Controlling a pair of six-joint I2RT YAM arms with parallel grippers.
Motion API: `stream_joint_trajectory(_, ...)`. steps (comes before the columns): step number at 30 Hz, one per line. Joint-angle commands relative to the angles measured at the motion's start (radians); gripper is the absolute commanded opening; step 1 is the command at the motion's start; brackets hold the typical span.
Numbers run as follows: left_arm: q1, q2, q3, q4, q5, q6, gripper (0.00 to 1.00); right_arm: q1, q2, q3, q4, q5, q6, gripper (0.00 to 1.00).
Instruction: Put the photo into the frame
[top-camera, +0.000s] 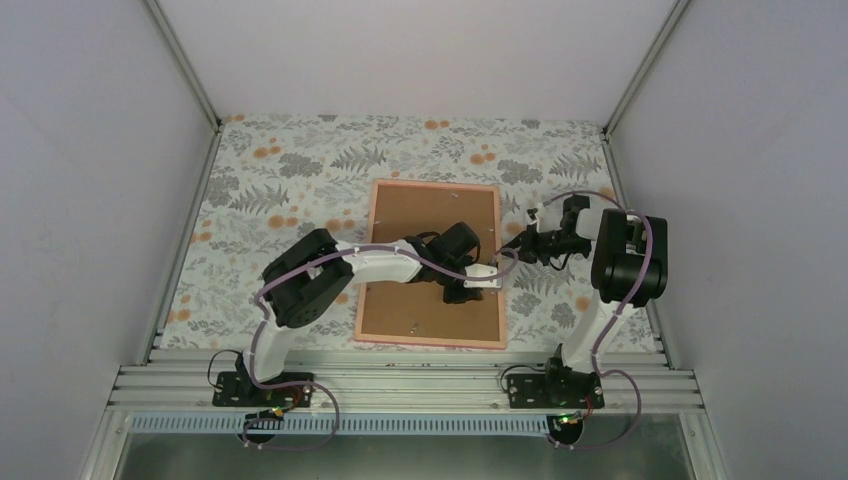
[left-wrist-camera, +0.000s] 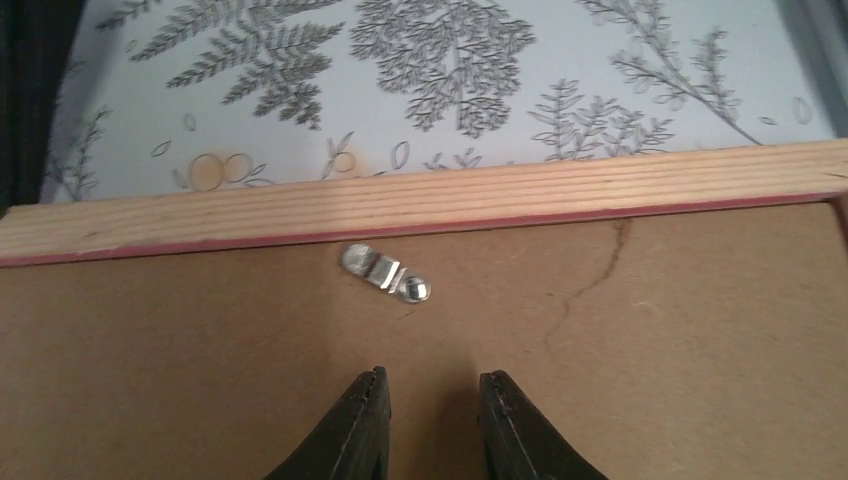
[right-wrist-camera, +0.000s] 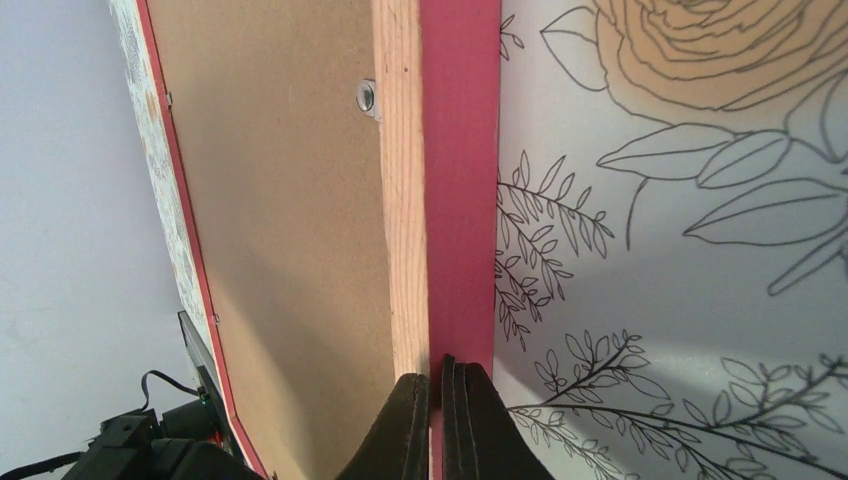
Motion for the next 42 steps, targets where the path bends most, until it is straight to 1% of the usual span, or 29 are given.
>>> stream_joint_trajectory(1, 0.0, 0.023, 0.025, 0.039, -0.065, -0.059, 0.25, -0.006, 0.039, -0.013, 0.026, 0.108, -0.013, 0.04)
stream_joint_trajectory(6, -0.013, 0.089, 0.077, 0.001, -0.003, -0.041, 0.26, -0.009, 0.037, -0.012, 0.024, 0.114, -0.013, 0.04)
stream_joint_trajectory(10, -0.015, 0.131, 0.108, -0.031, 0.044, -0.026, 0.24, -0.01, 0.04, -0.012, 0.023, 0.118, -0.013, 0.04)
stream_joint_trajectory(14, -0.029, 0.165, 0.121, -0.071, 0.04, 0.036, 0.18, -0.012, 0.044, -0.008, 0.024, 0.12, -0.013, 0.04)
stream_joint_trajectory(18, -0.033, 0.205, 0.143, -0.117, 0.024, 0.064, 0.15, -0.015, 0.046, -0.006, 0.025, 0.124, -0.013, 0.04)
stream_joint_trajectory(21, -0.035, 0.232, 0.162, -0.146, 0.021, 0.074, 0.15, -0.017, 0.046, -0.006, 0.024, 0.126, -0.013, 0.04)
stream_joint_trajectory(27, -0.035, 0.244, 0.184, -0.184, 0.035, 0.119, 0.13, -0.019, 0.044, -0.007, 0.025, 0.127, -0.015, 0.04)
stream_joint_trajectory(31, -0.019, 0.196, 0.186, -0.161, 0.058, 0.103, 0.14, -0.02, 0.047, -0.006, 0.026, 0.129, -0.016, 0.04)
stream_joint_trajectory(35, 0.01, 0.088, 0.188, -0.128, 0.047, 0.068, 0.2, -0.022, 0.039, 0.001, 0.02, 0.116, -0.023, 0.04)
stream_joint_trajectory(37, 0.028, 0.016, 0.157, -0.117, 0.046, 0.062, 0.26, -0.022, 0.023, 0.01, 0.016, 0.1, -0.036, 0.04)
stream_joint_trajectory(39, 0.043, -0.072, 0.087, -0.1, 0.037, 0.073, 0.36, -0.021, 0.005, 0.02, 0.014, 0.067, -0.044, 0.04)
stream_joint_trajectory(42, 0.058, -0.211, -0.06, -0.089, 0.015, 0.117, 0.46, -0.021, -0.033, 0.042, 0.002, 0.013, -0.069, 0.17)
